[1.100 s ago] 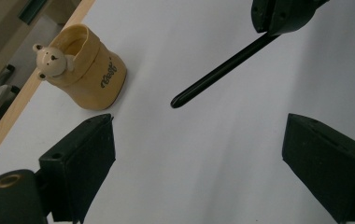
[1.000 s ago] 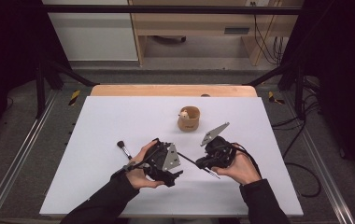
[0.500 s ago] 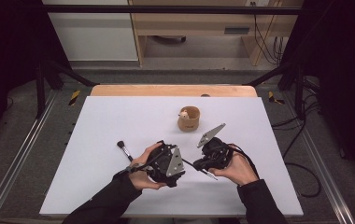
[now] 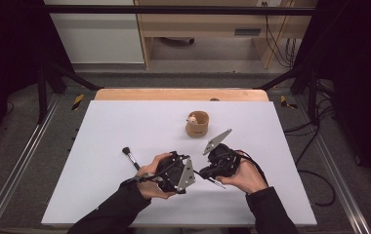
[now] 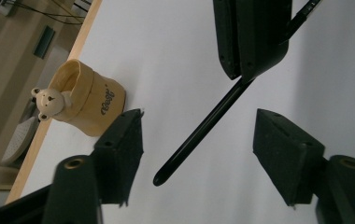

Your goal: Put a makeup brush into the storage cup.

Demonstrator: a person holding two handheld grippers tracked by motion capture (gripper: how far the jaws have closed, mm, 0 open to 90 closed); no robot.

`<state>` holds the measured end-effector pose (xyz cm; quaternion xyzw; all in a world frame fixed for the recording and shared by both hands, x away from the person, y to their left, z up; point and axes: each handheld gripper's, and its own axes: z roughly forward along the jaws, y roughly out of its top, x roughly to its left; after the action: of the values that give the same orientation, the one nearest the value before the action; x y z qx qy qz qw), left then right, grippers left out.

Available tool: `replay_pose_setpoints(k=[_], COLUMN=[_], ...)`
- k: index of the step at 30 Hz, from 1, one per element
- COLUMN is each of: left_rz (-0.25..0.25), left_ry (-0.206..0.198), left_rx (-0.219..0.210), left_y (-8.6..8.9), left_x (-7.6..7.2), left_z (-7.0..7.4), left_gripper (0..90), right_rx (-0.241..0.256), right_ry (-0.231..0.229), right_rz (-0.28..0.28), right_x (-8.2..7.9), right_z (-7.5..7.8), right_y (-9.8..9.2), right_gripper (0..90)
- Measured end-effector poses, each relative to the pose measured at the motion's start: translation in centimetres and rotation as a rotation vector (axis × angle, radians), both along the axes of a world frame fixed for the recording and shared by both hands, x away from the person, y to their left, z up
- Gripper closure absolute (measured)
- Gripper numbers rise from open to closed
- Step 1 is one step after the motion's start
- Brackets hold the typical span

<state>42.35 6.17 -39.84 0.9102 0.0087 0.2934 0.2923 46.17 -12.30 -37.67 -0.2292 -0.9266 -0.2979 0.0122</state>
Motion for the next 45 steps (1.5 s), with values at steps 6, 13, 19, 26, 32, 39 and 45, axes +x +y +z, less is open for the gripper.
replay_pose_setpoints(k=[6, 13, 19, 26, 32, 39, 45], left_rz=[-0.025, -0.046, -0.063, -0.081, -0.094, -0.114, -0.140], left_ry=[-0.031, -0.065, -0.107, -0.144, -0.152, -0.154, -0.147], left_rx=[0.033, 0.065, 0.094, 0.127, 0.132, 0.152, 0.183], left_y=[0.0, -0.2, -0.3, -0.5, -0.5, -0.4, -0.5], left_x=[-0.2, -0.5, -0.7, -1.0, -1.1, -1.2, -1.3], left_z=[-0.2, -0.4, -0.6, -1.0, -1.0, -1.2, -1.3], left_gripper=[43.6, 53.7, 60.1, 67.2, 70.7, 74.7, 79.0], right_rx=[-0.014, -0.016, -0.021, -0.026, -0.029, -0.024, -0.017], right_ry=[0.007, 0.010, 0.012, 0.021, 0.023, 0.024, 0.032], right_rz=[0.010, 0.009, 0.018, 0.022, 0.026, 0.035, 0.034], right_x=[-0.1, -0.1, -0.1, -0.2, -0.2, -0.2, -0.2], right_z=[0.0, 0.0, -0.1, -0.2, -0.2, -0.3, -0.2], right_y=[0.2, 0.3, 0.3, 0.5, 0.6, 0.6, 0.6], right_gripper=[85.4, 85.5, 85.4, 85.4, 85.4, 85.4, 85.4])
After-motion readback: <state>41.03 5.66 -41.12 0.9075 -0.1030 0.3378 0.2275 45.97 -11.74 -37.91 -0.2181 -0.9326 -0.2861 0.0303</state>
